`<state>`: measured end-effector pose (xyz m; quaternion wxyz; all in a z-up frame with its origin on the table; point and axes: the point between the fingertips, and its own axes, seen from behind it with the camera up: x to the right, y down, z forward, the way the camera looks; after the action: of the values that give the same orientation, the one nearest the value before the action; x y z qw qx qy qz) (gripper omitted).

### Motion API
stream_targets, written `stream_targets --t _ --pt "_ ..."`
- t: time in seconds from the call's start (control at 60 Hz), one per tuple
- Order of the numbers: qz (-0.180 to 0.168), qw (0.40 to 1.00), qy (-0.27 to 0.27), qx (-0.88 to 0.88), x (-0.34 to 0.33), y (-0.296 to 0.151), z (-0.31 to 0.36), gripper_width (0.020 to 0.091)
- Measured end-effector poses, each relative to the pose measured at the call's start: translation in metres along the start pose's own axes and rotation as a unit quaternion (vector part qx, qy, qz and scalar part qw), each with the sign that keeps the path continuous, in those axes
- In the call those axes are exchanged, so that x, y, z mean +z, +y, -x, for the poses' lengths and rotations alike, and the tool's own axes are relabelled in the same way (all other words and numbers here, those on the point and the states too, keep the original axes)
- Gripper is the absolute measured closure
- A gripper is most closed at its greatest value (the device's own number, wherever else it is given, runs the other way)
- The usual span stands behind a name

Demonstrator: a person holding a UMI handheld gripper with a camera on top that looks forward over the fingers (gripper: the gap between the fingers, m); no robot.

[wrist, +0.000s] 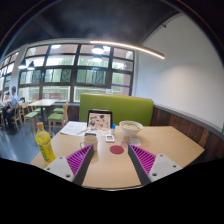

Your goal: Pour water

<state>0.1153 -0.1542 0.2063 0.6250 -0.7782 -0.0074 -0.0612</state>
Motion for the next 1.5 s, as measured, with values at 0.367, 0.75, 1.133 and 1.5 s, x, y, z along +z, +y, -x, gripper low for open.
stream_targets --t 0.367,0.75,1.133,1.5 --pt "0.02 0.999 -0.04 -0.002 -0.018 0.038 0.065 0.0306" --pt "0.063 0.986 -0.154 0.0 0.017 0.086 0.266 0.0306" --pt "0.036 0.996 -0.085 -0.011 0.11 0.081 0.305 0.0718" --pt "0.039 0.99 -0.13 0.038 0.149 0.057 0.306 0.081"
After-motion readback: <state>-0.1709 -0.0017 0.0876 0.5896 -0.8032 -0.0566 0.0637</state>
